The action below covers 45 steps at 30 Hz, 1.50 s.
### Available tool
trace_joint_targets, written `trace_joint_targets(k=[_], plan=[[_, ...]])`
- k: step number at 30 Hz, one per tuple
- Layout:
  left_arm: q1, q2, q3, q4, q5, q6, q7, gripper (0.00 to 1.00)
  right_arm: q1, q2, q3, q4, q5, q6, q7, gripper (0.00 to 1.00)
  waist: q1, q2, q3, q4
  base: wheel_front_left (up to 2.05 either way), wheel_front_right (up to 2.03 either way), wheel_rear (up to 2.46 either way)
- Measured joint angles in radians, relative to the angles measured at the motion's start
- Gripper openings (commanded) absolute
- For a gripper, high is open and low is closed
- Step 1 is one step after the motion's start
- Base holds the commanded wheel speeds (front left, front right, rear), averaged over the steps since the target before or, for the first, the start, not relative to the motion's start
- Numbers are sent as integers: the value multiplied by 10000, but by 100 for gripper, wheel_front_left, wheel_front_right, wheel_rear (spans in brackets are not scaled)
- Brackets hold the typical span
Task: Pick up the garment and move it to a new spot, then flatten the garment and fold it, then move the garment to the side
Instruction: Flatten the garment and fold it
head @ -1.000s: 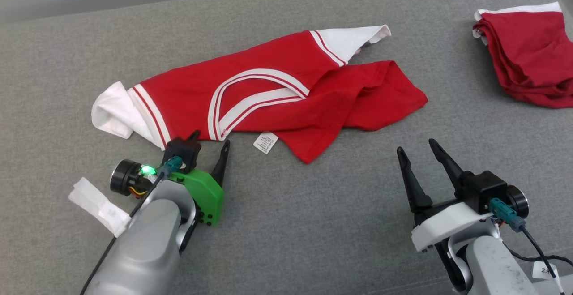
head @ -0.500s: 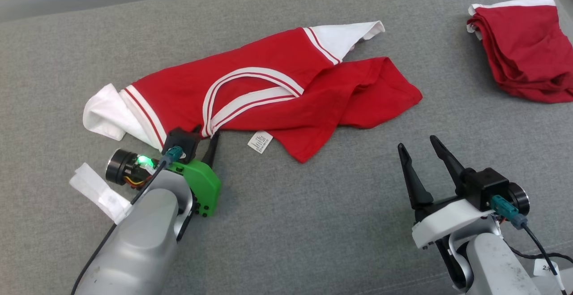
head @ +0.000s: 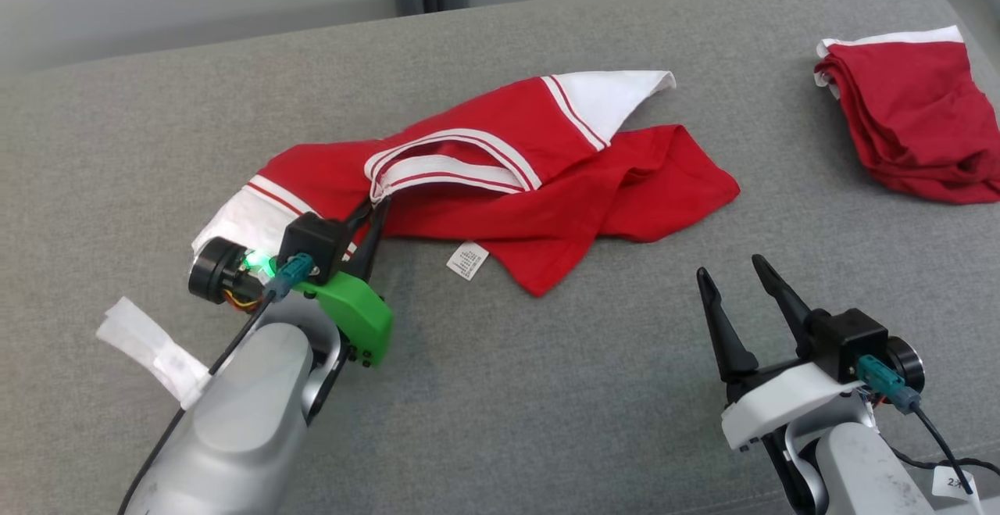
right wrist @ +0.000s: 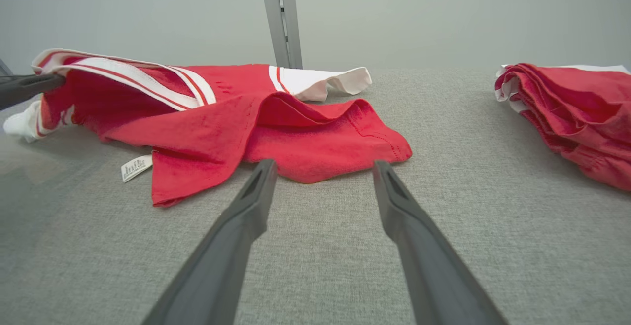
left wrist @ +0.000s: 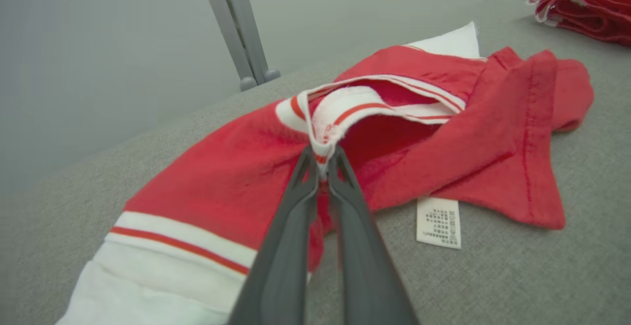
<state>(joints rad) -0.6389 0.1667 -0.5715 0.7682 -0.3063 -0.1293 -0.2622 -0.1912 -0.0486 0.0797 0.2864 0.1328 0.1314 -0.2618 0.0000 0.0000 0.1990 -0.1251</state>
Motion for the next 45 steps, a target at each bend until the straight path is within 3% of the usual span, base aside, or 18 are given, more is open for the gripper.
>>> trace_joint_targets(k=[8, 17, 22, 32, 36, 44, 45], plan=[[328, 554, -330, -2059, 4, -13, 360, 0, 333, 0, -161, 100, 50, 0, 2, 100, 0, 0, -526, 293, 0, 0, 0], [693, 972, -560, -5869, -560, -10, 2966, 0, 438, 0, -261, 104, 232, 0, 0, 100, 0, 0, -951, 593, 0, 0, 0], [820, 1513, 88, -7068, -1227, 299, 3992, 0, 405, -2, -194, 65, 359, 0, 0, 100, 0, 0, -843, 535, 0, 0, 0], [1450, 2646, 1965, -5816, -2667, 811, 4265, 0, 44, -2, -267, -65, 408, 0, 2, 100, 0, 0, -107, 294, 0, 0, 0], [1477, 2786, 2686, -4993, -3325, 924, 4149, 0, -136, 0, -272, -111, 353, 0, 0, 100, 0, 0, 242, 224, 0, 0, 0], [1016, 3175, 3195, -3294, -3643, 988, 4069, 0, -529, -2, -79, -180, 336, 0, 2, 100, 0, 0, 839, 102, 0, 0, 0], [931, 3191, 3206, -3116, -3613, 988, 3979, 7, -567, -2, -58, -180, 334, 0, 2, 100, 0, 0, 908, 80, 0, 0, 0]])
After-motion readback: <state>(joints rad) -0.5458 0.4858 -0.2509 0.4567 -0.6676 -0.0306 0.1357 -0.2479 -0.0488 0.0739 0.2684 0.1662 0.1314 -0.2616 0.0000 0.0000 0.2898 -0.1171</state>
